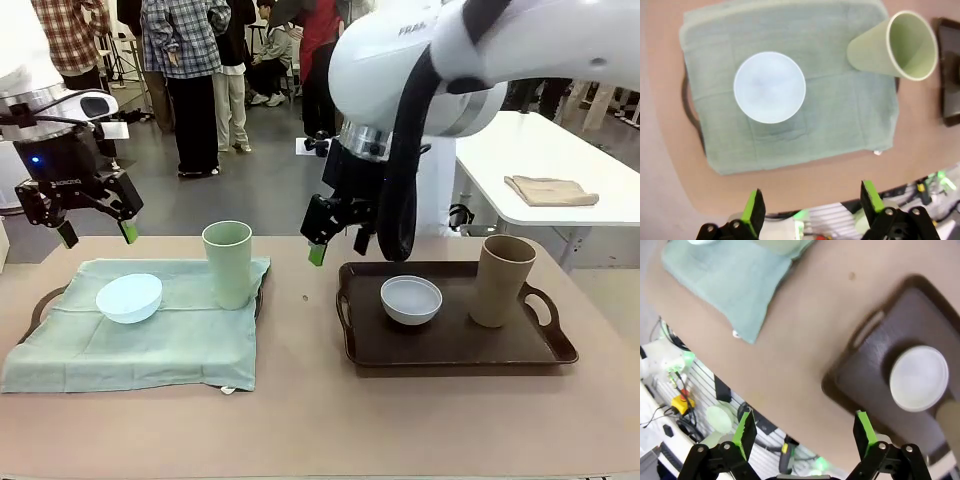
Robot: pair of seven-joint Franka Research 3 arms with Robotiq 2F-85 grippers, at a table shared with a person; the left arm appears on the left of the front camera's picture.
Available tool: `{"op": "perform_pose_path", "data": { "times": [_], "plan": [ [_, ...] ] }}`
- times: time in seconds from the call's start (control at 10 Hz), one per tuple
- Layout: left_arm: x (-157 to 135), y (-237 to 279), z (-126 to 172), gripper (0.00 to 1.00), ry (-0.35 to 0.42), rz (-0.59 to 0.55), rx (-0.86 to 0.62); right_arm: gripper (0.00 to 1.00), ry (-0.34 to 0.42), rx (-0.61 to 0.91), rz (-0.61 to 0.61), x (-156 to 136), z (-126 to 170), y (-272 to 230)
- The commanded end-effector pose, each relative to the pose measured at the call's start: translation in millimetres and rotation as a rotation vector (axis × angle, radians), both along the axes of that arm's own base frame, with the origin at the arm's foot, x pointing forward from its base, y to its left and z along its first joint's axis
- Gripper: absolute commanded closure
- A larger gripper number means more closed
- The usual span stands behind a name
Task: Set up a tray with a mat and arrange the tableware.
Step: Place the Picnic Bowl and Reusable plastic cup back onto the Handle tray in front of the human's position.
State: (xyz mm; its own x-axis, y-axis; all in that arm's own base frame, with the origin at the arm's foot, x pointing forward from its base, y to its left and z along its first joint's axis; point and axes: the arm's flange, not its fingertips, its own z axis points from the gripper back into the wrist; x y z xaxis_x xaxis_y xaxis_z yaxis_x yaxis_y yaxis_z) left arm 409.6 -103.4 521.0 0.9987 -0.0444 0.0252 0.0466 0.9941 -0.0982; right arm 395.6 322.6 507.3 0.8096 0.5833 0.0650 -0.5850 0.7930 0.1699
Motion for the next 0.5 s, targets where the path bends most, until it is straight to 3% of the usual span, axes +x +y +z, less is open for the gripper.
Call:
{"op": "perform_pose_path", "data": {
  "times": [0.0,0.2,0.4],
  "plan": [
    [-7.0,-9.8,4.5,0.00,-0.004,0.036,0.088,0.00,-0.009,-0.142,-0.075,-20.5,14.7,6.9],
    [-19.8,-2.2,9.6,0.00,0.035,0.033,0.085,0.00,-0.059,-0.157,-0.050,-21.8,16.8,9.3],
    [-4.8,-8.9,2.3,0.00,-0.007,0.013,0.061,0.00,-0.017,-0.110,-0.054,-23.9,17.3,1.1]
  ]
}}
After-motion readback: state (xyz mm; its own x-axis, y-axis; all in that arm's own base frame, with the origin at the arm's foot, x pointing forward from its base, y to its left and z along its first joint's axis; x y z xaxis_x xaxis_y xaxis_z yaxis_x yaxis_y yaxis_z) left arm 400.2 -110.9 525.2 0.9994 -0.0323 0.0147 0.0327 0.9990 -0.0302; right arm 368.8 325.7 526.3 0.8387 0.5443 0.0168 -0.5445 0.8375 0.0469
